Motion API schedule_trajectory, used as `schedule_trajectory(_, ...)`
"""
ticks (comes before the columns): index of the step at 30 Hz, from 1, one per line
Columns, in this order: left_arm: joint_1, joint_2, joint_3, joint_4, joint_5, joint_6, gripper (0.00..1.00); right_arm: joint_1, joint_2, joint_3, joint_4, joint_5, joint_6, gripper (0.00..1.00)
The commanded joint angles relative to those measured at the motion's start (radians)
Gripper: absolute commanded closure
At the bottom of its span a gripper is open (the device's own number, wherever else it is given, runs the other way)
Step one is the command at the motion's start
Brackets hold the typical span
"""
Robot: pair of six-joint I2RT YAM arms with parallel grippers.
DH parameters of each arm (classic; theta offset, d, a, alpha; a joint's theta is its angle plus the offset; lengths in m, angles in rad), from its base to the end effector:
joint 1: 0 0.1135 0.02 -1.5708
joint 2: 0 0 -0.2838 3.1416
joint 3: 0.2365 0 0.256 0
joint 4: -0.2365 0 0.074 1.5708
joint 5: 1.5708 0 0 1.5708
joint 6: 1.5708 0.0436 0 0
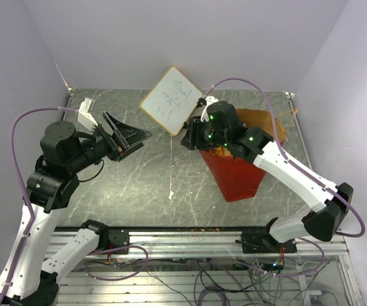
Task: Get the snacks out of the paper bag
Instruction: Move the paper bag to the center of the board, then take out the snack from the paper bag.
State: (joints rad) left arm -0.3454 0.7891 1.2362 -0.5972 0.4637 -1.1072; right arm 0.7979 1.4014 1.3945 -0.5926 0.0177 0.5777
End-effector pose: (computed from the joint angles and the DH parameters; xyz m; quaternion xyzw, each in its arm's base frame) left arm 0.1160 -0.0625 0.4597 -0.1352 0.7407 -0.5517 0.3588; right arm 0.2230 0.2275 0.3852 -0.0931 0.8794 0.2903 0.3656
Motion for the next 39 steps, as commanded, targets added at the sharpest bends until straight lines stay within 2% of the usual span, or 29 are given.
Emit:
schedule_trajectory(1, -0.009, 0.005, -0.012, -0.002, 0.035, -0.011, 0.08, 0.008, -0.008, 0.124, -0.086, -0.063, -0.040, 0.47)
schedule_trajectory(3, -0.009, 0.013, -0.024, 0.019, 0.047, -0.019, 0.08, 0.006, -0.017, 0.165, -0.173, -0.037, -0.082, 0.36)
schedule_trajectory(7, -0.009, 0.039, -0.027, 0.048, 0.066, -0.025, 0.06, 0.006, -0.090, 0.204, -0.331, 0.059, -0.141, 0.22)
schedule_trajectory(12, -0.009, 0.073, -0.020, 0.059, 0.075, -0.013, 0.05, 0.007, -0.237, 0.152, -0.419, 0.201, -0.130, 0.18)
schedule_trajectory(17, -0.009, 0.100, -0.018, 0.089, 0.080, -0.010, 0.06, 0.007, -0.316, 0.163, -0.502, 0.371, -0.045, 0.20)
schedule_trajectory(19, -0.010, 0.112, 0.008, 0.073, 0.077, 0.008, 0.07, 0.007, -0.319, 0.180, -0.518, 0.441, -0.043, 0.21)
schedule_trajectory(21, -0.009, 0.122, 0.036, 0.036, 0.067, 0.025, 0.07, 0.006, -0.307, 0.186, -0.487, 0.442, -0.080, 0.21)
schedule_trajectory(26, -0.009, 0.107, 0.028, 0.016, 0.068, 0.014, 0.07, -0.032, -0.153, 0.265, -0.506, 0.487, -0.138, 0.22)
schedule_trajectory(28, -0.010, 0.104, 0.009, 0.027, 0.076, -0.001, 0.07, -0.103, -0.114, 0.283, -0.497, 0.444, -0.179, 0.22)
schedule_trajectory(33, -0.010, 0.149, 0.036, 0.050, 0.089, -0.006, 0.08, -0.446, -0.118, 0.253, -0.374, 0.200, -0.292, 0.23)
schedule_trajectory(39, -0.019, 0.295, 0.122, 0.103, 0.125, 0.017, 0.08, -0.705, -0.049, 0.329, -0.393, 0.178, -0.320, 0.22)
